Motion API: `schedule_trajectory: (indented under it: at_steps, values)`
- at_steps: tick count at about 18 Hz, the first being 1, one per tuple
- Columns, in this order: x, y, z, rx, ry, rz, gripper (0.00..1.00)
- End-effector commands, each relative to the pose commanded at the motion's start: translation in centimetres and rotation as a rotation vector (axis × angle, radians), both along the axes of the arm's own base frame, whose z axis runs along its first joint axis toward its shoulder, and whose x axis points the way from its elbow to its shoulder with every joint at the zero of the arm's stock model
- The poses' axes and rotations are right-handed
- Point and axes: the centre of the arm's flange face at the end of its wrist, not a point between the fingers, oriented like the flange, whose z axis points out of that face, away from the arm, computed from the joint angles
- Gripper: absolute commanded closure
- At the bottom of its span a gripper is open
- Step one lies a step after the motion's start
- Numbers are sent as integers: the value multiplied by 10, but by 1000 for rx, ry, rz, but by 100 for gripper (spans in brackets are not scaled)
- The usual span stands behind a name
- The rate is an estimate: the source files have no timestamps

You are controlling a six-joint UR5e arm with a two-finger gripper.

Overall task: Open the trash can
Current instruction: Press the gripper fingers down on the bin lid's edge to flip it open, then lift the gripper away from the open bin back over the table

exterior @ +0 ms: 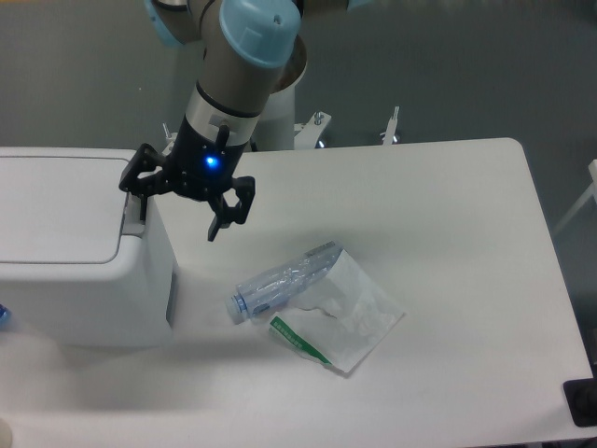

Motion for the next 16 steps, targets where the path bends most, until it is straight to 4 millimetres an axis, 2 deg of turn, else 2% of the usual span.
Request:
schedule_trajectory:
  at_steps: [6, 12, 13, 16]
  values:
    - [-1, 1, 4, 7, 4, 0, 0]
    - [-11, 10, 41, 85, 82, -4, 0]
    - [-15, 9, 46, 97, 95, 3, 0]
    - [-49, -12, 46, 93, 123, 50, 0]
